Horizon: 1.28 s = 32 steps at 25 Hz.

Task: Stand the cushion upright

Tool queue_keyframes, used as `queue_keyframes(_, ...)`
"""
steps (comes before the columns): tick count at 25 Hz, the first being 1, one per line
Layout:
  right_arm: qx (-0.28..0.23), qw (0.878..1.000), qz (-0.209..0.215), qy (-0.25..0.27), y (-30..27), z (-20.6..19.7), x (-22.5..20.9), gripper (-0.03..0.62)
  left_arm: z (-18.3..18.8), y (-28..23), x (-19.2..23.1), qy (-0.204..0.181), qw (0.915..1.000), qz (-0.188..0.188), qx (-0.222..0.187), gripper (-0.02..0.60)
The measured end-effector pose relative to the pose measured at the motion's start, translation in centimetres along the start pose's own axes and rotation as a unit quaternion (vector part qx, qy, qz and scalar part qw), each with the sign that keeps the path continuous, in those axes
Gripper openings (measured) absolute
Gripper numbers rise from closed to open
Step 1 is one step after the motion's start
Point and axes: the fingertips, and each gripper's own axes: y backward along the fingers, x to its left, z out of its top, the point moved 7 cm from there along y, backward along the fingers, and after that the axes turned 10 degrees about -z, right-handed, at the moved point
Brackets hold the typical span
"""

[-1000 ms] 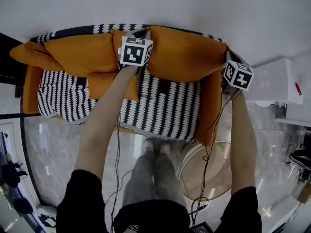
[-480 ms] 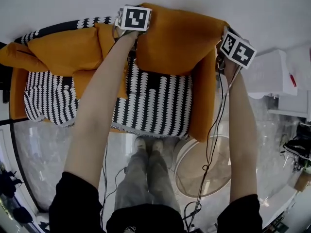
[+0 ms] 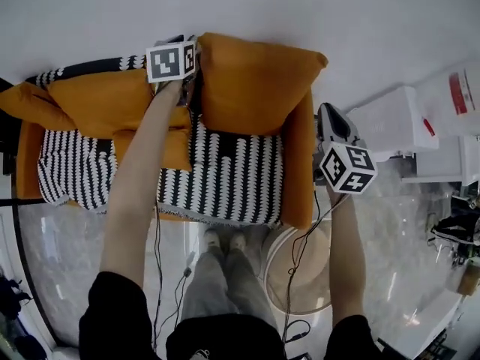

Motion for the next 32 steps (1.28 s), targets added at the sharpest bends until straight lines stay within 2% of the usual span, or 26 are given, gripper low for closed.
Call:
queue_keyframes(3,-0.032,0.997,0.021,-0.069,4.2,1.8,0.9,0.014,0.1,6.1,-2.9,0.051,0.9969,-0.033,-0.051,0.105)
queue_keyframes(6,-0.065,0.992,0.036,-0.098,8.3,4.4,1.6,0.014,-0.4,12.2,-6.1,0.084,0.9911,-0.037,-0.096,0.037)
queue_keyframes(9,-0.099,0.987,0.047,-0.115,12.0,6.6,2.3,0.014,0.0,17.8,-9.8,0.083,0.9856,-0.043,-0.141,0.018)
queue_keyframes(12,-0.112,0.985,0.055,-0.122,15.2,7.9,2.9,0.014,0.5,23.1,-14.4,0.054,0.9828,-0.051,-0.169,0.014)
queue_keyframes(17,-0.112,0.986,0.038,-0.121,21.1,8.1,1.7,0.014,-0.8,29.6,-23.8,-0.006,0.9825,-0.066,-0.174,0.011)
queue_keyframes(21,-0.115,0.987,0.062,-0.099,23.8,7.7,4.8,0.012,-2.2,35.1,-27.0,-0.048,0.9843,-0.052,-0.162,0.011)
queue_keyframes(25,-0.112,0.988,0.078,-0.073,26.5,6.9,5.9,0.012,-4.3,37.5,-30.3,-0.048,0.9855,-0.046,-0.156,0.011)
queue_keyframes(32,-0.131,0.986,0.087,-0.051,29.9,4.7,5.6,0.011,-7.4,38.5,-34.8,-0.052,0.9847,-0.047,-0.160,0.011)
